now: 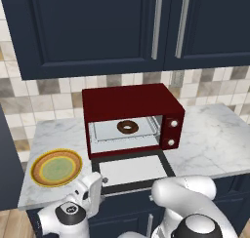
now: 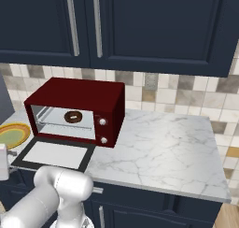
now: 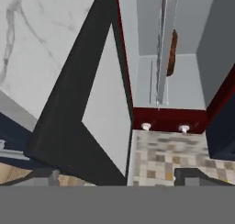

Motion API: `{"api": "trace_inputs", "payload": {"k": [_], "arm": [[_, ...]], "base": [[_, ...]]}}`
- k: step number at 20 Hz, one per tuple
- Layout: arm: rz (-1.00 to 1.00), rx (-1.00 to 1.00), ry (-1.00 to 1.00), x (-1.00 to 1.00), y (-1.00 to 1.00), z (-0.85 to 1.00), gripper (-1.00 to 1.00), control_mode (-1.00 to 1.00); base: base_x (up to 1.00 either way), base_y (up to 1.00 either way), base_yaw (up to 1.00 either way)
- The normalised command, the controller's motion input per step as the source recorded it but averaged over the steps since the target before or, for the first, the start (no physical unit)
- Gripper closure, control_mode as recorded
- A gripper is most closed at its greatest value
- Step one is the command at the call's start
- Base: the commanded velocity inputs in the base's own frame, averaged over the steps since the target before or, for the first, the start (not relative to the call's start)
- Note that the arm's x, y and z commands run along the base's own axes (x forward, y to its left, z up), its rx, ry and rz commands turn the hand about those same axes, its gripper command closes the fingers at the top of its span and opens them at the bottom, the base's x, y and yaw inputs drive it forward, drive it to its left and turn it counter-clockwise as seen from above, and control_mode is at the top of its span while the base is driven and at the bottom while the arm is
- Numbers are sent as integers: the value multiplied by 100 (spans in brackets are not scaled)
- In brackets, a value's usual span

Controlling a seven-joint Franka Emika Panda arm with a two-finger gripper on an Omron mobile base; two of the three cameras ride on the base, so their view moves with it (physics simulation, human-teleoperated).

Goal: Pick up the bagel from the plate, place it on the toaster oven rack, close the door, and set the timer.

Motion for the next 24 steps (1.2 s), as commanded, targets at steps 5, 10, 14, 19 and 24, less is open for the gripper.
{"api": "trace_inputs", "payload": {"k": [5,10,14,19,24], "arm": [[0,-8,9,30,0,-43,-100,-100],[0,-8,8,41,9,-27,-100,-100],[2,-11,8,39,19,-20,-100,-100],[6,-9,5,32,16,-9,-100,-100],[6,-1,2,76,6,1,-100,-100]], "base": [[0,0,0],[0,0,0],[0,0,0],[0,0,0],[0,0,0]]}}
